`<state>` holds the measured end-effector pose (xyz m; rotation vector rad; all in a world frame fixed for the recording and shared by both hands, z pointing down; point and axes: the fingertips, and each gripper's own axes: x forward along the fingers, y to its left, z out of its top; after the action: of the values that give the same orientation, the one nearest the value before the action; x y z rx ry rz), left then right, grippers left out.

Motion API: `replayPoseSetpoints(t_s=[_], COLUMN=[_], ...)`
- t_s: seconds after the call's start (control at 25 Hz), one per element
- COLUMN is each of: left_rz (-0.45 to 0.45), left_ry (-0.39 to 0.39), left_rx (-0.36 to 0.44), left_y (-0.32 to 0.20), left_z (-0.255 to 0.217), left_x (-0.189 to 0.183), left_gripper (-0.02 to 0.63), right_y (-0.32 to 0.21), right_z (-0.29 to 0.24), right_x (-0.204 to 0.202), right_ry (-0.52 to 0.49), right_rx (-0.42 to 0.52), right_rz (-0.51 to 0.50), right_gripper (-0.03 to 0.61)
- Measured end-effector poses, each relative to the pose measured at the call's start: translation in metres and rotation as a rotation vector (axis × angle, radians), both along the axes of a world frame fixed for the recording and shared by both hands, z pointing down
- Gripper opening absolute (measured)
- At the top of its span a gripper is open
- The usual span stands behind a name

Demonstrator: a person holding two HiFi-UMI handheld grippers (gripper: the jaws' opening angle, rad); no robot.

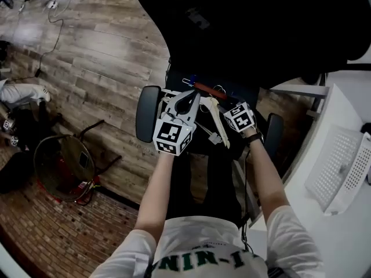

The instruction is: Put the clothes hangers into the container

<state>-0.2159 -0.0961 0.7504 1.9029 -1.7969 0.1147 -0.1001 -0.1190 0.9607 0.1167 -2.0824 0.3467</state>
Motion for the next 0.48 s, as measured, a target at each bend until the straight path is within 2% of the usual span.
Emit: replayPoseSetpoints(t_s=[0.16, 0.4, 0.48], left_rz=[0.007, 0.013, 0.011], left_ry=[0.015, 0.005, 0.024], left_rx=[0.011, -0.017, -0.031], left_y=[-0.006, -0.013, -0.013], left_z=[0.038, 0.070, 0.075], left_x=[-0.007, -0.007, -0.004], left_gripper=[0.011, 0.011, 0.012], right_y=[-0.012, -0.021, -0.022], right_z=[0.053, 0.119, 0.128], right_x=[-0.007, -0.001, 0.005], right_ry=[0.054, 0.199, 0.246], right_rx=[0.044, 0.094, 0.106], right_rz=[-0.070, -0.254, -0.282], right_gripper=[0.278, 0.265, 0.254])
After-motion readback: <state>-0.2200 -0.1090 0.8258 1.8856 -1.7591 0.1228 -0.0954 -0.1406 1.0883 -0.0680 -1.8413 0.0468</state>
